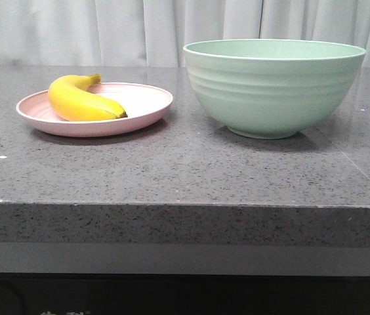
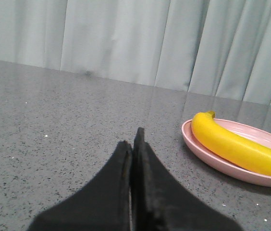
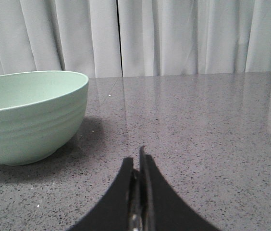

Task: Transfer banana from pink plate to green bowl

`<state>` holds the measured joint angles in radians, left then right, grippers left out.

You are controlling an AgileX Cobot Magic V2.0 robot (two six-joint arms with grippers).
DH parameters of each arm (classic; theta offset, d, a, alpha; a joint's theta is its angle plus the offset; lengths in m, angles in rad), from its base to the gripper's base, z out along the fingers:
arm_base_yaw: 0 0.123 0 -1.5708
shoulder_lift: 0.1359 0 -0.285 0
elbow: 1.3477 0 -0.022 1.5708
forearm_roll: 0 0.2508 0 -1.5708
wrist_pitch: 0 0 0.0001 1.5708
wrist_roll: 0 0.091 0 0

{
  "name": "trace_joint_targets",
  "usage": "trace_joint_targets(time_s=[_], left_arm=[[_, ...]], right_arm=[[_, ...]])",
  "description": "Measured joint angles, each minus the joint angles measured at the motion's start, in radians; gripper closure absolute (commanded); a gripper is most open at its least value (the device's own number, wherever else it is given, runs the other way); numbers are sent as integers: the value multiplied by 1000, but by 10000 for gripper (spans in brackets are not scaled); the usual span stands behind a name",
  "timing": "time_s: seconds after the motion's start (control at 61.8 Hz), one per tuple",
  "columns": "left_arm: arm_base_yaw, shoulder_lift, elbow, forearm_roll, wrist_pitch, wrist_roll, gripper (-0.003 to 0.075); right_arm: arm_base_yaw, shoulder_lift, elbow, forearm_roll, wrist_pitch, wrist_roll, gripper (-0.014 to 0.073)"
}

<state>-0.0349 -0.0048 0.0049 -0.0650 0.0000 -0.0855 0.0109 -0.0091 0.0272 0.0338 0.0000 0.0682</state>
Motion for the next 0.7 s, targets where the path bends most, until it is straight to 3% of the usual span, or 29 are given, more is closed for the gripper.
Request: trace_joint_targets(time_s=[0.34,0.55,0.695], left_arm=[[0,0,-22,65,-55,0,738],[0,12,-207,70,17,0,738],[0,94,-384,70,142,0,738]], right_arm=[[0,0,-14,0,31,0,662],[0,0,-191,-8,164,-2,662],[0,45,-358,-34,286,-6,662]])
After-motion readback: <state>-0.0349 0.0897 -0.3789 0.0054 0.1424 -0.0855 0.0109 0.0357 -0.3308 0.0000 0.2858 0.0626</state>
